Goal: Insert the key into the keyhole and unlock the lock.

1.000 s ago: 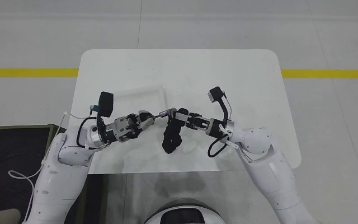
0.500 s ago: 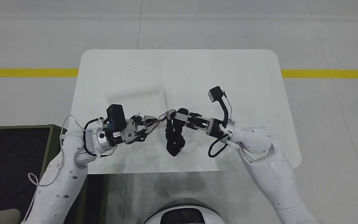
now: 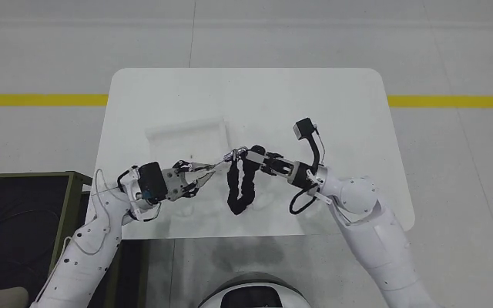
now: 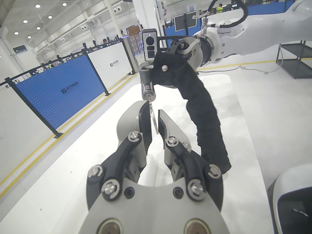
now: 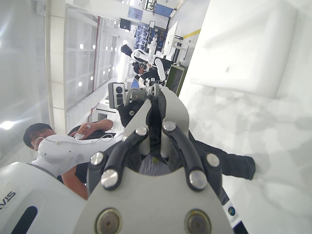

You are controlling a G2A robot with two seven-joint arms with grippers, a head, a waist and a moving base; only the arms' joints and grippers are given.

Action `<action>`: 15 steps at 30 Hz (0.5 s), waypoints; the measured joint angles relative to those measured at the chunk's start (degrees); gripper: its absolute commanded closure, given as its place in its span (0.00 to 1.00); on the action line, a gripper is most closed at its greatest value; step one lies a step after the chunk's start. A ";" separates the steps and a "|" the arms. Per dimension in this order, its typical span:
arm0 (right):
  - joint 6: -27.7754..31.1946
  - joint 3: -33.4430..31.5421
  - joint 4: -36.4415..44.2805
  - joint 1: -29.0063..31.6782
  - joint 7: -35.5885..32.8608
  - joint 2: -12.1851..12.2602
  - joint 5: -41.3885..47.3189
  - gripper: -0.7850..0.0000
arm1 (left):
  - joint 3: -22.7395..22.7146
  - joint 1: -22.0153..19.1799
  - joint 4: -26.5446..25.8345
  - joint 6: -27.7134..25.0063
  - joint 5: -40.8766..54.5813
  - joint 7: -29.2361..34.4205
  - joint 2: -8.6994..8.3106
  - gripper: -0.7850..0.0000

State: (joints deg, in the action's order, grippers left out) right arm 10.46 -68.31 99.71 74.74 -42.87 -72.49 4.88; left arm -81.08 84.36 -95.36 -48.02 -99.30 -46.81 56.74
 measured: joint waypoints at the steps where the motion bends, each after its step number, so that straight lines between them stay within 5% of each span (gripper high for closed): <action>1: 0.14 -0.96 0.47 0.42 1.79 0.18 -2.14 1.00 | -0.03 0.23 0.58 0.09 0.37 -1.22 -0.06 0.00; 5: 0.29 -5.77 3.69 3.08 8.70 1.02 -11.14 1.00 | 1.92 2.28 4.37 -6.71 10.86 -4.79 0.13 0.00; 9: -0.14 -10.34 10.45 7.80 16.64 2.14 -30.76 1.00 | 5.22 3.35 4.76 -10.19 27.17 0.63 0.27 0.00; 15: 1.18 -10.17 19.56 15.13 25.02 3.27 -62.84 1.00 | 4.49 3.29 4.73 -9.98 25.36 0.52 0.26 0.00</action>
State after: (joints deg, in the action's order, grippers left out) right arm 11.65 -78.48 119.27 89.87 -17.86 -69.21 -57.95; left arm -76.59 87.65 -90.64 -57.99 -73.94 -46.29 57.00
